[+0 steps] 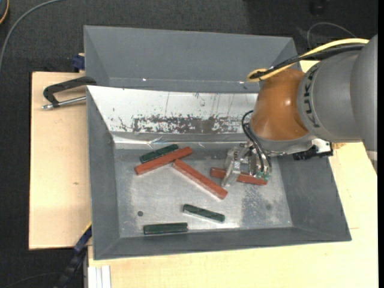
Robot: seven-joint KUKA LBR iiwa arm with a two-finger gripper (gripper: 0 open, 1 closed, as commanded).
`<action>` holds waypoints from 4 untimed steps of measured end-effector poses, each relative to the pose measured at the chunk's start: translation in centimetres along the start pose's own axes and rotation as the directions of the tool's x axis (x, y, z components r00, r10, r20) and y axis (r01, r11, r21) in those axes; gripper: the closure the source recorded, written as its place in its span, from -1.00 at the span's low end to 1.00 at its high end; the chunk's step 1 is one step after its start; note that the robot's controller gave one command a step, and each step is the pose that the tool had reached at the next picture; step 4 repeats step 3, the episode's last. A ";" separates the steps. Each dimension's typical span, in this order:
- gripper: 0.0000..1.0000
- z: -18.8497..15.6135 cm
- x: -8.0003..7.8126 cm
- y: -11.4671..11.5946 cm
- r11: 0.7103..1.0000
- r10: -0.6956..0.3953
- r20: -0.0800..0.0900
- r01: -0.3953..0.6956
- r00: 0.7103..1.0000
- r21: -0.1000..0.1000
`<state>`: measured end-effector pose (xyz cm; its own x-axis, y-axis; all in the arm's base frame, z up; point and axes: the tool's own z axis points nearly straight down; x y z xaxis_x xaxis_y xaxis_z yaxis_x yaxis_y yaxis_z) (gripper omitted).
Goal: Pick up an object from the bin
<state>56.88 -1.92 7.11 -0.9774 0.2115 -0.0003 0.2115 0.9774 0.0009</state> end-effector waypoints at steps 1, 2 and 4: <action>1.00 -6.5 -0.3 0.1 1.000 -0.001 0.012 0.001 1.000 -0.002; 1.00 -7.3 -0.5 0.2 1.000 -0.002 0.007 0.002 1.000 -0.002; 1.00 -13.3 -0.7 0.3 1.000 -0.003 0.012 0.003 1.000 -0.002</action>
Offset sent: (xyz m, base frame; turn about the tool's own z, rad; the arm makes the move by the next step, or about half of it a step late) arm 0.0001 0.0001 0.0599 0.0000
